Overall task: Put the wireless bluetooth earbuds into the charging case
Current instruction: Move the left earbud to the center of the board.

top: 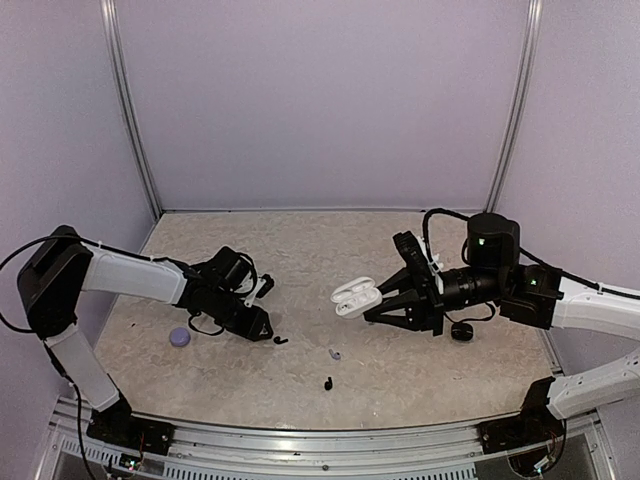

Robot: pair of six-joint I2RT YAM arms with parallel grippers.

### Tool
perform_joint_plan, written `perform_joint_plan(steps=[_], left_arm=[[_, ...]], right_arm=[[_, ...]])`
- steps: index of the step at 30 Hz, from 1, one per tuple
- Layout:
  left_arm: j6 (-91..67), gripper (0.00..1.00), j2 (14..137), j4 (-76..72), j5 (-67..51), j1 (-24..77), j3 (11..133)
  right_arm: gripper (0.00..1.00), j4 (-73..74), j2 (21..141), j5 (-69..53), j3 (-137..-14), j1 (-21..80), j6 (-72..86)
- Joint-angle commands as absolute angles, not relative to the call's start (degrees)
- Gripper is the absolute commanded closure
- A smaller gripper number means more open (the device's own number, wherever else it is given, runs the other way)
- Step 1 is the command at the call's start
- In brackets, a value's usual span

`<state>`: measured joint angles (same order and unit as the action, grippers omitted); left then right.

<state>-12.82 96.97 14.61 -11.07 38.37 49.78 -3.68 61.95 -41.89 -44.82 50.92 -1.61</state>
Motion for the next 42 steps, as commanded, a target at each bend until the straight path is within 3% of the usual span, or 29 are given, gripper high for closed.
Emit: perform_joint_plan(steps=[1,12,21,30,42], left_arm=[[-14.66,0.57,97.22,13.04,-16.2,41.03,49.49],[-18.22,0.62,97.33,8.96,-23.27,44.6,53.01],[-7.89,0.66,89.35,12.7,-15.45,37.23,54.67],[1.87,0.75,96.47,20.94,-13.87,34.45,58.62],[2.8,0.78,102.63,20.12,-16.93,35.51,58.89]], right_arm=[[1.0,-3.7,60.82,-41.82,-44.77,50.44,-1.49],[1.0,-3.53,61.03,-41.88,-45.26,50.43,-1.49],[1.0,-3.84,61.1,-41.74,-45.28,50.43,-1.49],[1.0,-4.34,60.97,-41.65,-45.13,50.44,-1.32],[1.0,-4.01,60.56,-41.45,-44.82,50.41,-1.2]])
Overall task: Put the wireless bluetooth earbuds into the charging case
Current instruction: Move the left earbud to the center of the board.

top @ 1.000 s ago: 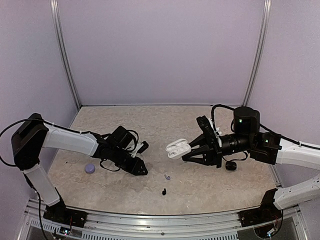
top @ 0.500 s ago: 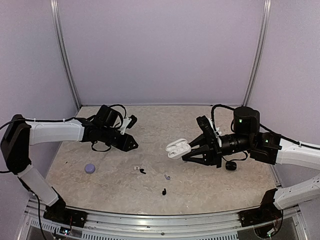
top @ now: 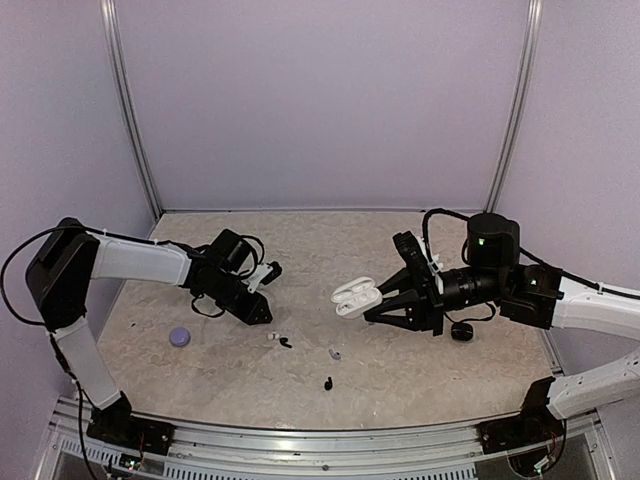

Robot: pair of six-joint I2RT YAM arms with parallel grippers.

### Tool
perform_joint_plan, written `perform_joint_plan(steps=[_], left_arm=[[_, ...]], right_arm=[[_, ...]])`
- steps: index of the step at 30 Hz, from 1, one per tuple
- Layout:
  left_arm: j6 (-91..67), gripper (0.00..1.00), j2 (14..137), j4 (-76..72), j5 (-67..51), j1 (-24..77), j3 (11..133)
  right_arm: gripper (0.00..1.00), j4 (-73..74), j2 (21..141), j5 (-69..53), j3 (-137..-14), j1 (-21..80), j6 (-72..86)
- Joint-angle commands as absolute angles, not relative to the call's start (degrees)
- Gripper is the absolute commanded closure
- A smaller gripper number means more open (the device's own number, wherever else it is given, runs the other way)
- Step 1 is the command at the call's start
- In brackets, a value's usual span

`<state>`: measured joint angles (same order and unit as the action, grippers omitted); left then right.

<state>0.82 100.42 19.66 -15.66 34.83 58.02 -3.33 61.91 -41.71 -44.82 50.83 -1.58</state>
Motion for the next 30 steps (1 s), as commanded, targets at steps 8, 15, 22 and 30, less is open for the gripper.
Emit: perform_joint_plan(steps=[8,15,22,30], left_arm=[[3.25,0.79,104.67,20.93,-16.7,37.44,59.07],[3.08,0.78,103.66,21.87,-16.72,39.41,57.54],[2.92,0.75,101.51,22.35,-17.74,40.82,56.12],[1.82,0.72,100.06,21.87,-19.7,40.88,55.79]], right_arm=[[1.0,-3.78,60.56,-41.35,-44.82,50.45,-1.41],[1.0,-3.43,60.31,-41.22,-44.81,50.45,-1.58],[1.0,-3.34,60.37,-41.23,-44.96,50.47,-1.58],[1.0,-3.16,60.32,-41.3,-45.25,50.45,-1.54]])
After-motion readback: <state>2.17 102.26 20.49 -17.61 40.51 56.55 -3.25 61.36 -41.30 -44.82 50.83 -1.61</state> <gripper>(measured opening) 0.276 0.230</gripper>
